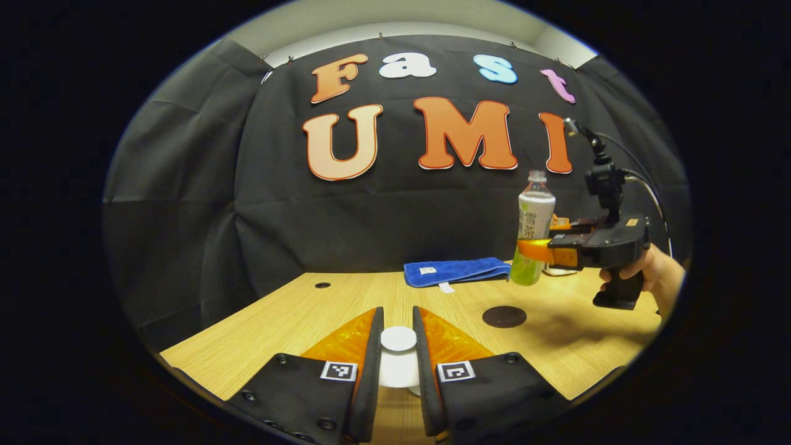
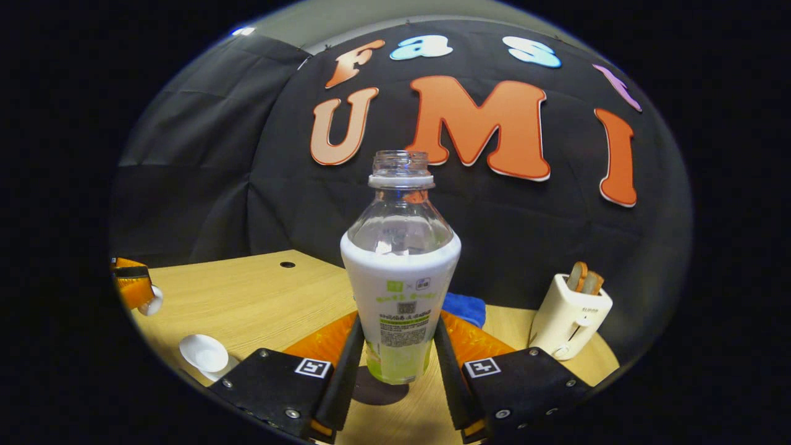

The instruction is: Open the teacup lid with one hand, grasp the water bottle and pour water into the teacup with the other hand; after pouring, place the water bottle on the coaster and then close the teacup lid.

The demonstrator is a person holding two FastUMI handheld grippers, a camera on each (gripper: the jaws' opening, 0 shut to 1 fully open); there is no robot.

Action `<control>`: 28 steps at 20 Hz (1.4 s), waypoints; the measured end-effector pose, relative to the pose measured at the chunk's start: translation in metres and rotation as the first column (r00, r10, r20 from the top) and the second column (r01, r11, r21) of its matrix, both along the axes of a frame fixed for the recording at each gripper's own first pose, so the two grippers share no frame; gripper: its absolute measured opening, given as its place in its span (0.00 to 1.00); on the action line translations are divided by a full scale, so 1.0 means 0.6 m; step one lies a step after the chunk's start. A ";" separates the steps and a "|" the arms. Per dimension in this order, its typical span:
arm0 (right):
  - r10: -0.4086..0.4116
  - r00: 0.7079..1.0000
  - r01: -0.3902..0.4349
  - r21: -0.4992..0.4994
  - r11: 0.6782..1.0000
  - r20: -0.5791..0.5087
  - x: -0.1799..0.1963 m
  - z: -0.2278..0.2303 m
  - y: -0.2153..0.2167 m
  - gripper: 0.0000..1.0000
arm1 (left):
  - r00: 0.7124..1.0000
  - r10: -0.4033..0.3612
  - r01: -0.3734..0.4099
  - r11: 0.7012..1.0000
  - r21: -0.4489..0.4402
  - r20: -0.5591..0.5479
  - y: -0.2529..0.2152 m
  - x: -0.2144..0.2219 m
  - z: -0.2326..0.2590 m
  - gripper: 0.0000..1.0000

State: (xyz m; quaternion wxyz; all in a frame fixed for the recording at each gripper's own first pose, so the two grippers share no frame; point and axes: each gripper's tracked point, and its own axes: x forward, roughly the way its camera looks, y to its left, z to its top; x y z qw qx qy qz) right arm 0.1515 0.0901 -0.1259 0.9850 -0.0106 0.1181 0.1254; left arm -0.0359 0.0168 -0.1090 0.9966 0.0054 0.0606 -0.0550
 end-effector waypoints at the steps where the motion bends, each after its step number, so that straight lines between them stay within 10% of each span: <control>1: -0.001 1.000 0.001 0.021 1.000 -0.013 0.005 -0.009 0.002 0.64 | 1.000 -0.001 0.001 1.000 -0.002 0.002 -0.002 0.000 0.001 0.33; 23: 0.038 0.979 -0.027 0.056 0.998 -0.200 0.027 -0.135 0.034 0.60 | 0.998 -0.009 0.009 1.000 -0.003 -0.067 -0.026 0.012 -0.036 0.33; 28: 0.036 0.979 -0.027 0.047 0.999 -0.201 0.023 -0.134 0.033 0.73 | 0.996 -0.020 0.019 1.000 -0.003 -0.084 -0.036 0.014 -0.045 0.33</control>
